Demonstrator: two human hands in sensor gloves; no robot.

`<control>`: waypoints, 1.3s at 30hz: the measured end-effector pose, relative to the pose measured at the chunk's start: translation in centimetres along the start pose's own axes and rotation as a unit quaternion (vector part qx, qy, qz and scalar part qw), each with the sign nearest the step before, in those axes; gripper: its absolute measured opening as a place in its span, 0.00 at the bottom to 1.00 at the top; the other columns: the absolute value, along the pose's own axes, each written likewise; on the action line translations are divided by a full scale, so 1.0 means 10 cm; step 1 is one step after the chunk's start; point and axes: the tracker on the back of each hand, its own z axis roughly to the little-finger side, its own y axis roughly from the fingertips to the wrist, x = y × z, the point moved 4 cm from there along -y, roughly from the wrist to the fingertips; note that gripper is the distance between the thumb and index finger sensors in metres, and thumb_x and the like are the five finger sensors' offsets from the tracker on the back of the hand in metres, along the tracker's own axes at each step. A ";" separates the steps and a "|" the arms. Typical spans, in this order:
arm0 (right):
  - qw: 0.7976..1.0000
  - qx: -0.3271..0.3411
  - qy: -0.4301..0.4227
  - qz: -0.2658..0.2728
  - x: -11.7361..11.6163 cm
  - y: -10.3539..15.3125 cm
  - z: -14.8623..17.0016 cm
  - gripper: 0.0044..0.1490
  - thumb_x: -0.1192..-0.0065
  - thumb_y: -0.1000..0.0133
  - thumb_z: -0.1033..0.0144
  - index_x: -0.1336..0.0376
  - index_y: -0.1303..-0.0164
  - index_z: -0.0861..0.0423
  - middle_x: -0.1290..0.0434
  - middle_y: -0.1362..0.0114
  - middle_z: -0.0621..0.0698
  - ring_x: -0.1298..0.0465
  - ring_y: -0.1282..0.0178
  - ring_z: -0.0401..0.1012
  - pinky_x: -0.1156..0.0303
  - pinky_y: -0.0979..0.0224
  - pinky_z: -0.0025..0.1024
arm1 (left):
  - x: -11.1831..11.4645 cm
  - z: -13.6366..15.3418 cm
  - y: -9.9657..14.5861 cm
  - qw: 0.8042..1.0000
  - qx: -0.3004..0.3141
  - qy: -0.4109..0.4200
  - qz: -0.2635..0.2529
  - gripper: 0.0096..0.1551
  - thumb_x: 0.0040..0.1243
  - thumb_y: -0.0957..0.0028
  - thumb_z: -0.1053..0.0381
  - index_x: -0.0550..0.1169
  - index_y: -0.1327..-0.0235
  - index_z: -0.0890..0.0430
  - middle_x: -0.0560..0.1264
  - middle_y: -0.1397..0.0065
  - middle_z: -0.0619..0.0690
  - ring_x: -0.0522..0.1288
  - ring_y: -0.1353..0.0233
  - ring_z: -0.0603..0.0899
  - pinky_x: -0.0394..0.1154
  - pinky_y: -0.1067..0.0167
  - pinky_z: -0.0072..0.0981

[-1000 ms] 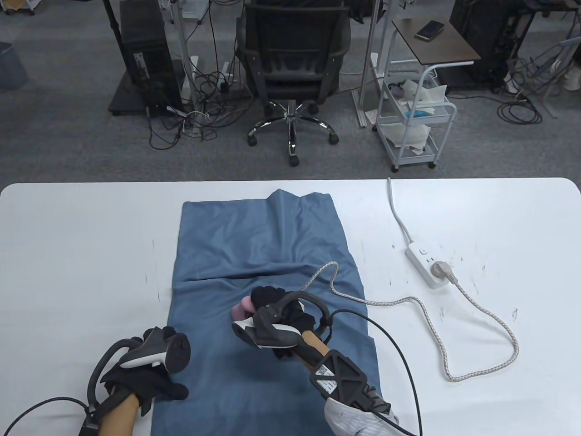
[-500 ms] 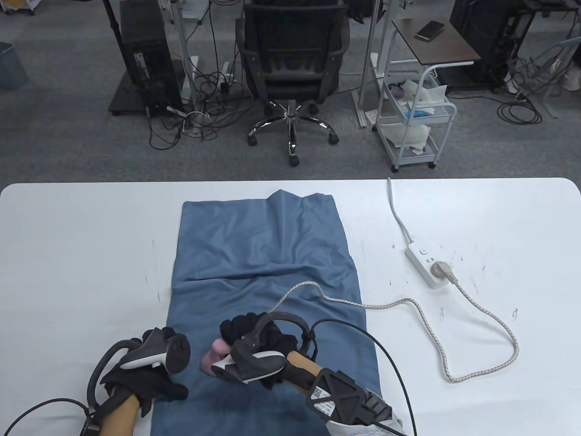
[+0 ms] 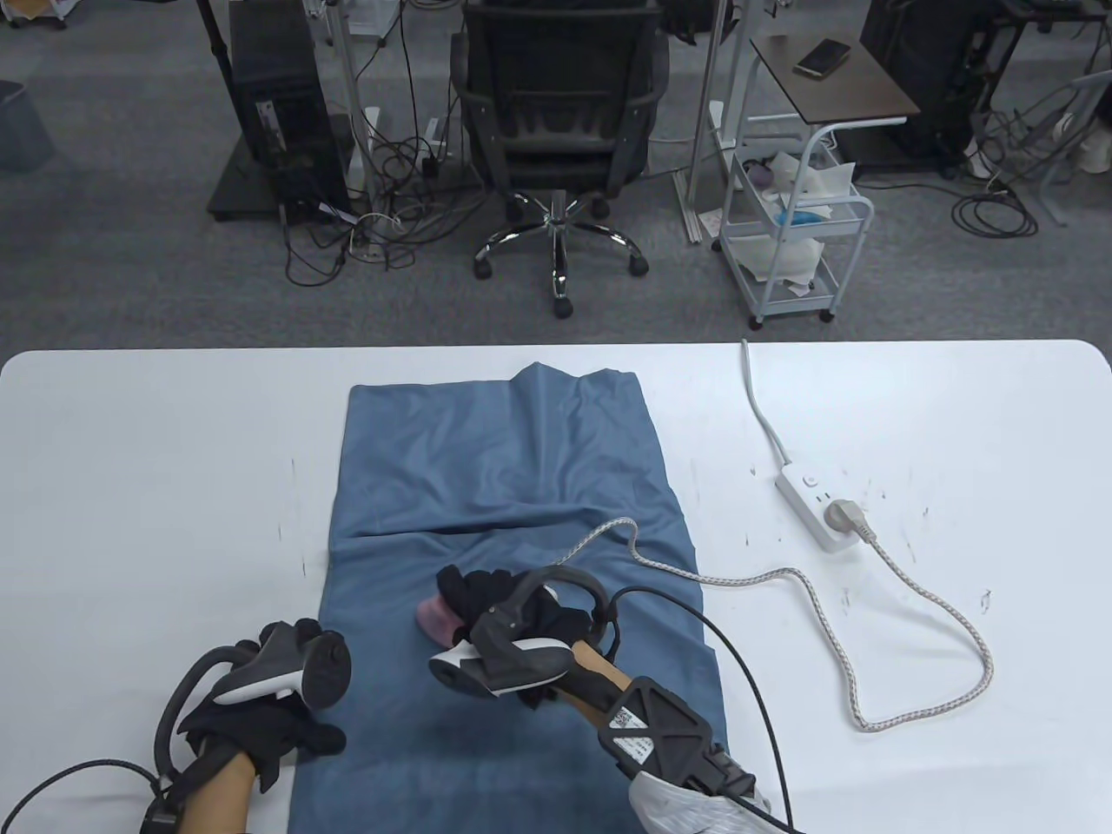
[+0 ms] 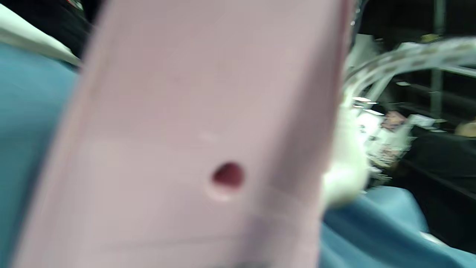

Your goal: Iron pillowcase with electric iron on table

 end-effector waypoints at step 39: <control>0.987 0.024 0.119 0.109 1.38 0.22 -0.01 0.42 0.47 0.44 0.49 0.50 0.21 0.50 0.23 0.40 0.54 0.20 0.59 0.39 0.20 0.52 0.32 | 0.03 0.01 0.02 1.000 -0.009 0.003 0.015 0.68 0.48 0.57 0.27 0.31 0.19 0.55 0.31 0.15 0.67 0.35 0.19 0.78 0.42 0.26 0.70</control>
